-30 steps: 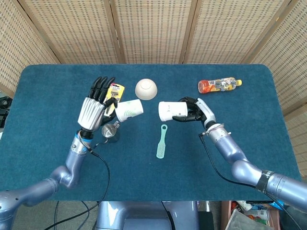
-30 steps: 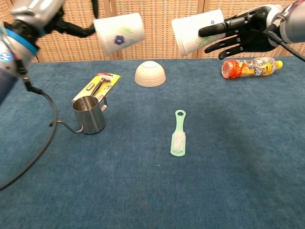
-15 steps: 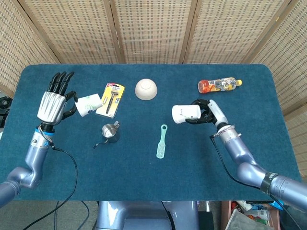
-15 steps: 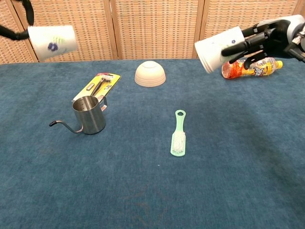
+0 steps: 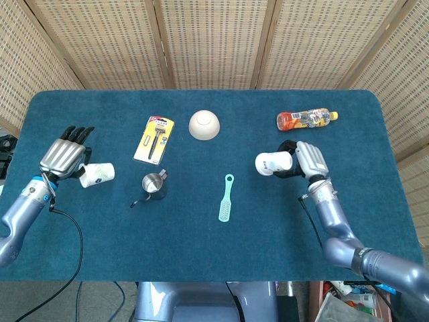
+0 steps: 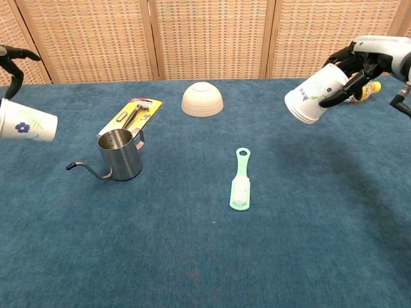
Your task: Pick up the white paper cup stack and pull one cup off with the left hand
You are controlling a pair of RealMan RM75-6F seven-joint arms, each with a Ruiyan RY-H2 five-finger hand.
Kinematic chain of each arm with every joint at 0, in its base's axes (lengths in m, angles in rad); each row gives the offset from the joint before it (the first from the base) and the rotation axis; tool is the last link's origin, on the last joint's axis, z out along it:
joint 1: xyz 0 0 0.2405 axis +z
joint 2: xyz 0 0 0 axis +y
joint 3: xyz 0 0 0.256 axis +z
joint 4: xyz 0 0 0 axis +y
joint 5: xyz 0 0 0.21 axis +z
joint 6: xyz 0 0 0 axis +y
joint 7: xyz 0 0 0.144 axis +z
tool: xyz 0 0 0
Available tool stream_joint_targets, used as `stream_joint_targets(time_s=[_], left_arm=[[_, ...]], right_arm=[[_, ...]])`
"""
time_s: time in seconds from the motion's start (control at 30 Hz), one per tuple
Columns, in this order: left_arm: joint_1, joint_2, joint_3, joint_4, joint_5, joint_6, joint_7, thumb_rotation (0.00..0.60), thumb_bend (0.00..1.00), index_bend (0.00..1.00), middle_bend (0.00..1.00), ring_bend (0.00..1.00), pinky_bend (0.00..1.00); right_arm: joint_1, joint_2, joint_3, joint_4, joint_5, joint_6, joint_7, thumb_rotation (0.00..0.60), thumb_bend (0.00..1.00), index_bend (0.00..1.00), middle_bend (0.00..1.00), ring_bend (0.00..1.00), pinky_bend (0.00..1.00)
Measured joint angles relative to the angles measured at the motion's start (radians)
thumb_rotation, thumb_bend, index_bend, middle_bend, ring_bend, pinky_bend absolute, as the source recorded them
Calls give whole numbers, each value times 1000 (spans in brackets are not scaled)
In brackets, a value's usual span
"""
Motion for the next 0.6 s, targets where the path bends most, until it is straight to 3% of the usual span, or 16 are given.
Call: stream_joint_targets(time_s=[0.03, 0.07, 0.13, 0.3, 0.6], left_arm=[[-5, 6, 1, -10, -25, -14, 22, 600, 363, 88, 0, 0, 0], [-9, 11, 2, -18, -49, -26, 44, 600, 302, 20, 0, 0, 0], [-18, 18, 4, -32, -106, -46, 92, 600, 220, 0, 0, 0, 0], [-29, 32, -5, -71, -223, -36, 168, 600, 205, 0, 0, 0, 0], [40, 123, -54, -210, -233, 154, 112, 600, 196, 0, 0, 0, 0]], right_arm=[[-1, -4, -4, 4, -9, 5, -7, 600, 42, 120, 137, 124, 273], [-3, -5, -7, 5, -19, 8, -11, 600, 12, 63, 71, 66, 204], [-6, 0, -17, 0, -43, 6, -21, 600, 0, 4, 2, 0, 84], [-21, 34, -21, -44, -90, 24, -31, 600, 0, 0, 0, 0, 46], [-119, 132, -55, -136, -292, 179, -9, 600, 0, 0, 0, 0, 18]])
